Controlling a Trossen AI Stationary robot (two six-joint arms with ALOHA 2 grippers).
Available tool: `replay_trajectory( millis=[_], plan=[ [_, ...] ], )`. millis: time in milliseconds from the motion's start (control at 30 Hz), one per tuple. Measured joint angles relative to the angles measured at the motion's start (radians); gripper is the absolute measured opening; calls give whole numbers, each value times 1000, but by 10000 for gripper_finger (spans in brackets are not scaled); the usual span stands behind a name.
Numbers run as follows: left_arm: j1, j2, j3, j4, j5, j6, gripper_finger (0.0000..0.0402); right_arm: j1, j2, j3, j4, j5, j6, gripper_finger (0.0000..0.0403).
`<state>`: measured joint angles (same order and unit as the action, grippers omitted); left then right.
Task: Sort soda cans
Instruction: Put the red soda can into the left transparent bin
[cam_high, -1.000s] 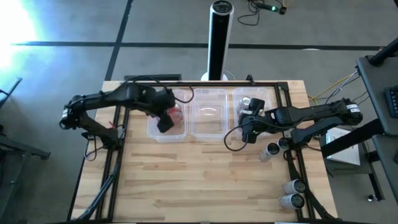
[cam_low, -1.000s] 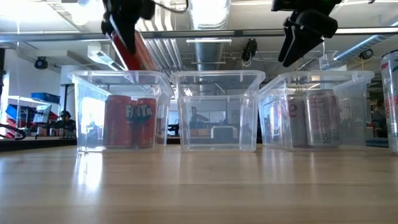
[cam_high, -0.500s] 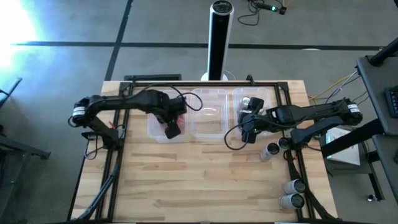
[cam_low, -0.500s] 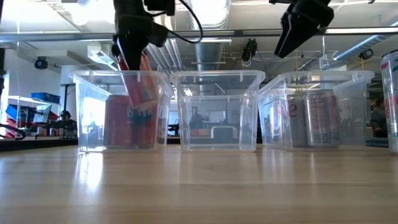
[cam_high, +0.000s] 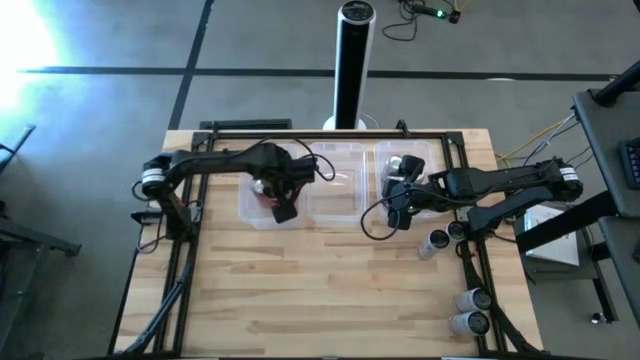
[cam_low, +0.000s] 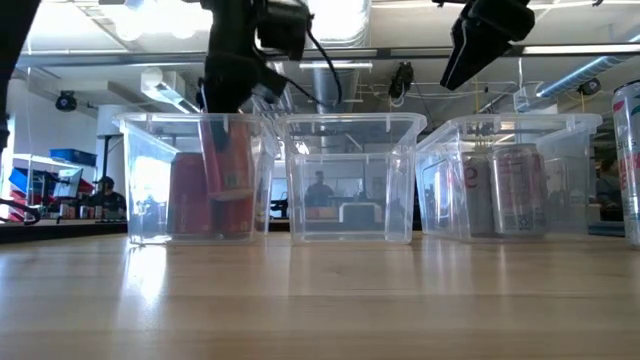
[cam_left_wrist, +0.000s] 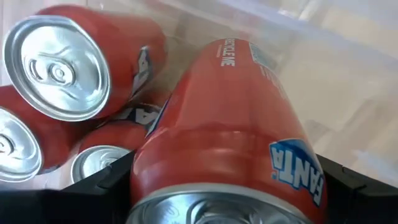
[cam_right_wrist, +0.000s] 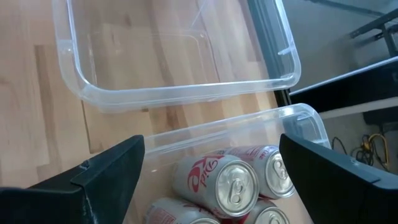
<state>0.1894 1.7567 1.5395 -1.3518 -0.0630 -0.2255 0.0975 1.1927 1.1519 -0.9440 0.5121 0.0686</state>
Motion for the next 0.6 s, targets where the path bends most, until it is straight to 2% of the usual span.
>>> replay_trajectory(
  millis=[233, 333, 600],
  plan=[
    [32, 69, 3, -16, -17, 26, 295, 0, 0, -1, 0, 0, 11, 368],
    [32, 80, 3, -19, -71, 47, 302, 0, 0, -2, 0, 0, 11, 368],
    [29, 89, 2, -5, -88, 102, 305, 0, 0, -2, 0, 1, 8, 368]
  ],
)
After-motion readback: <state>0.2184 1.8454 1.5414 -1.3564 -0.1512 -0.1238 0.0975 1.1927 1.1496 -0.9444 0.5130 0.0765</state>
